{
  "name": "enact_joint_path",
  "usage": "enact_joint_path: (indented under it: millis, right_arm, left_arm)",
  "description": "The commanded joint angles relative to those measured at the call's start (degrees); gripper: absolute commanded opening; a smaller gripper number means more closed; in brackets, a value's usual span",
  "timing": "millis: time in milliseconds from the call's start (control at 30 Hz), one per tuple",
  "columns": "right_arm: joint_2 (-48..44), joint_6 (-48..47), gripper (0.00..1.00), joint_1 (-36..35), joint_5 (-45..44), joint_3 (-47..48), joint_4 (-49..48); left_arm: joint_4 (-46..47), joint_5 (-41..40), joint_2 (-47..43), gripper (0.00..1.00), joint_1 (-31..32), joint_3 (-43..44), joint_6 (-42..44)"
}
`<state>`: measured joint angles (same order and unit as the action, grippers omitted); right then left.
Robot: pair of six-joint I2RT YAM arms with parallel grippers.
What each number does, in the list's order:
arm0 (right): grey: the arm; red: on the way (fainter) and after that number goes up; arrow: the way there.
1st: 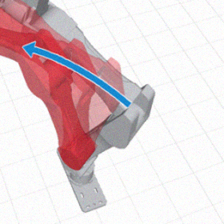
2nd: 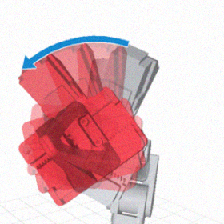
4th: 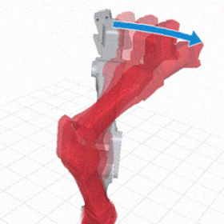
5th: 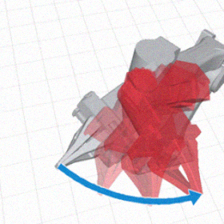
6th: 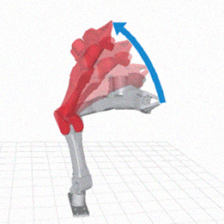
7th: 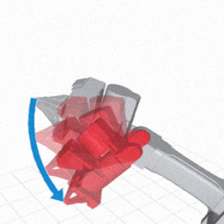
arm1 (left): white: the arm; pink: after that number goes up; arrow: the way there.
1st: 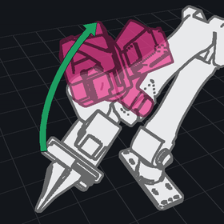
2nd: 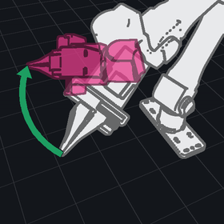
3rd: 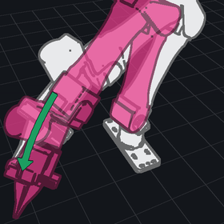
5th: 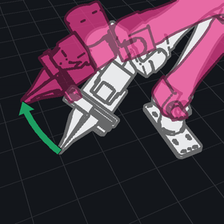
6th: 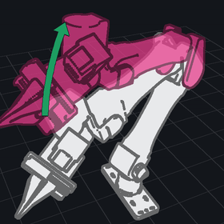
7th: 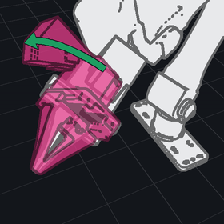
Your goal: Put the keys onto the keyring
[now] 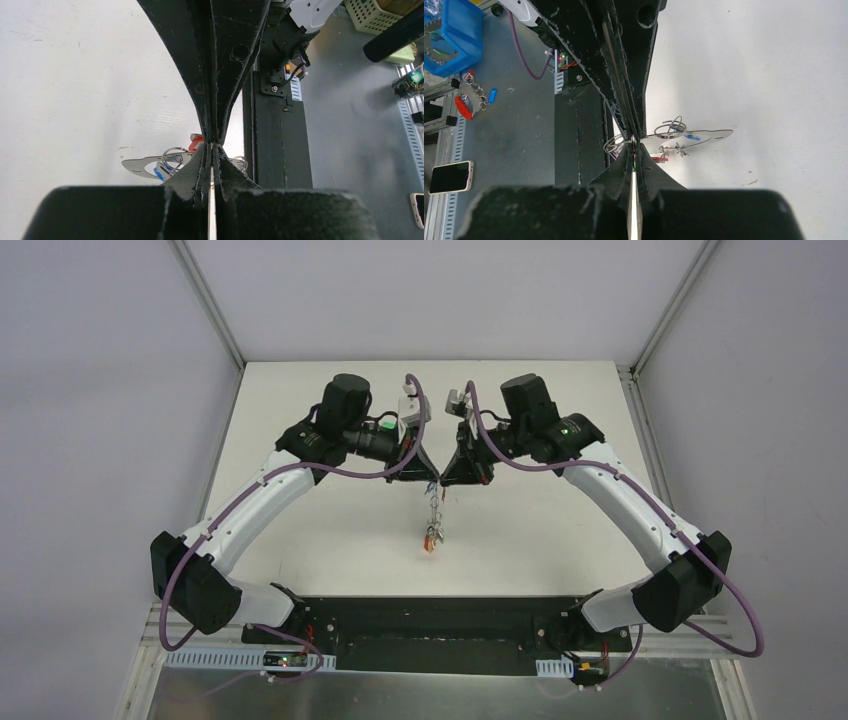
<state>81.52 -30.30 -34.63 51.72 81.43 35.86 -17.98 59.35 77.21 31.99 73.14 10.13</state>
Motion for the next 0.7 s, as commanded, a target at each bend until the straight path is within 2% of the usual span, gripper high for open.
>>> enact_joint_path:
  millis: [0, 133, 333, 467, 667]
  right_arm:
    - [-1.4, 0.7, 0.0, 0.1, 1.4, 0.3, -3.9]
    - [-3.4, 1.7, 0.05, 1.7, 1.3, -1.9, -5.8]
    - [-5.9, 2.5, 0.17, 3.5, 1.7, -5.2, -8.1]
    - [-7.1, 2.8, 0.17, 4.3, 1.8, -7.2, -9.4]
    - [-7.1, 4.2, 0.09, 4.5, 3.0, -7.6, -11.0]
  left_arm:
    - [0.6, 0.0, 0.0, 0.0, 1.1, 1.7, -1.8]
    - [2.6, -0.7, -0.3, 0.0, 0.7, 2.5, -7.6]
    - [14.4, 0.5, -0.8, 0.0, -0.3, 0.2, -20.3]
    - [20.3, 0.4, -0.4, 0.0, -0.7, -0.9, -26.0]
    - [23.3, -1.0, 0.2, 0.0, -0.9, -1.8, -29.1]
